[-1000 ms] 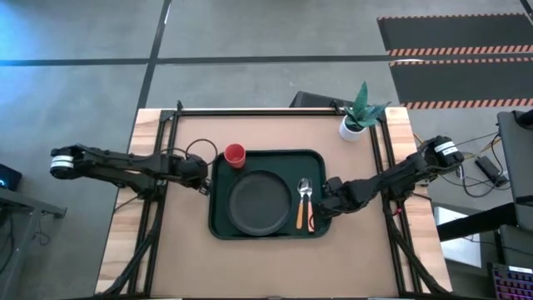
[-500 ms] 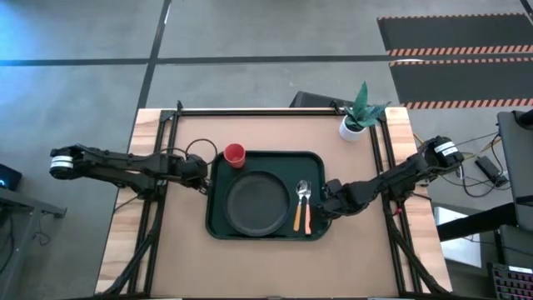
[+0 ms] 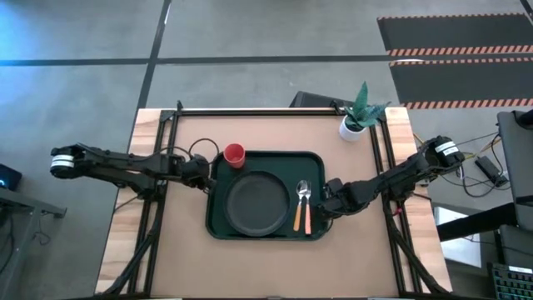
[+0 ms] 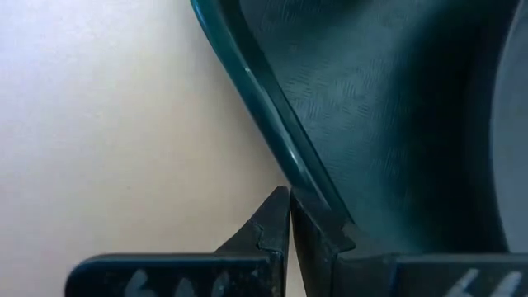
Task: Pick and place plate/cup/fork/spoon on tray
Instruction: Adjust the black tray to the center of the table
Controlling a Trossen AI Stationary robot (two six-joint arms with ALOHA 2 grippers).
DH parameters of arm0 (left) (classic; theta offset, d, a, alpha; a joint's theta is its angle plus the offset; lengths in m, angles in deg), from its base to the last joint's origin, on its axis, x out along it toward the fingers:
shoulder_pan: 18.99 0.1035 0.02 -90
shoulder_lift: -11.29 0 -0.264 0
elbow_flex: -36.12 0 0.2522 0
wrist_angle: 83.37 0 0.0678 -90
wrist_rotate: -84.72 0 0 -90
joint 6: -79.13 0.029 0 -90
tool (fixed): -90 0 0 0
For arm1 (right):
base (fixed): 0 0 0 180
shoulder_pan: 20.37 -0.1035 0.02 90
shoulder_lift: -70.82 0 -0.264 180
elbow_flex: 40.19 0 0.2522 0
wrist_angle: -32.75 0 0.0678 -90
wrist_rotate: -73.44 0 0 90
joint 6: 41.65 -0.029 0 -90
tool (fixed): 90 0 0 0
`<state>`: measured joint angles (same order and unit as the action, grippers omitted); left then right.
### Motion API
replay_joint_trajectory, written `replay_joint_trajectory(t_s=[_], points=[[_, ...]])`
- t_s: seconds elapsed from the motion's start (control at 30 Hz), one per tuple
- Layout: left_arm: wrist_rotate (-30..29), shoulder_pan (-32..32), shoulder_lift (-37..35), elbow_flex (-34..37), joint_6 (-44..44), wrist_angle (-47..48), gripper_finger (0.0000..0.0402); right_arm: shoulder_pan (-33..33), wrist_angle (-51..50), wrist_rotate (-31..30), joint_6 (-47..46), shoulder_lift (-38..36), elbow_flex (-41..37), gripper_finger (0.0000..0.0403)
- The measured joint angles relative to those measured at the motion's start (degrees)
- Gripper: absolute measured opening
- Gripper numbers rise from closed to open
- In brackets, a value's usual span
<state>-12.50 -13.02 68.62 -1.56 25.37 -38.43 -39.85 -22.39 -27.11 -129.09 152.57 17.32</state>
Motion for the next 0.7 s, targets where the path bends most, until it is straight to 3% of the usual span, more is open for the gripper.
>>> replay_joint_trajectory(t_s=[0.7], points=[[0.2, -0.6, 3.7, 0.0, -0.9, 1.8, 0.0, 0.0, -2.1, -0.2, 0.5, -1.1, 0.0, 0.0008]])
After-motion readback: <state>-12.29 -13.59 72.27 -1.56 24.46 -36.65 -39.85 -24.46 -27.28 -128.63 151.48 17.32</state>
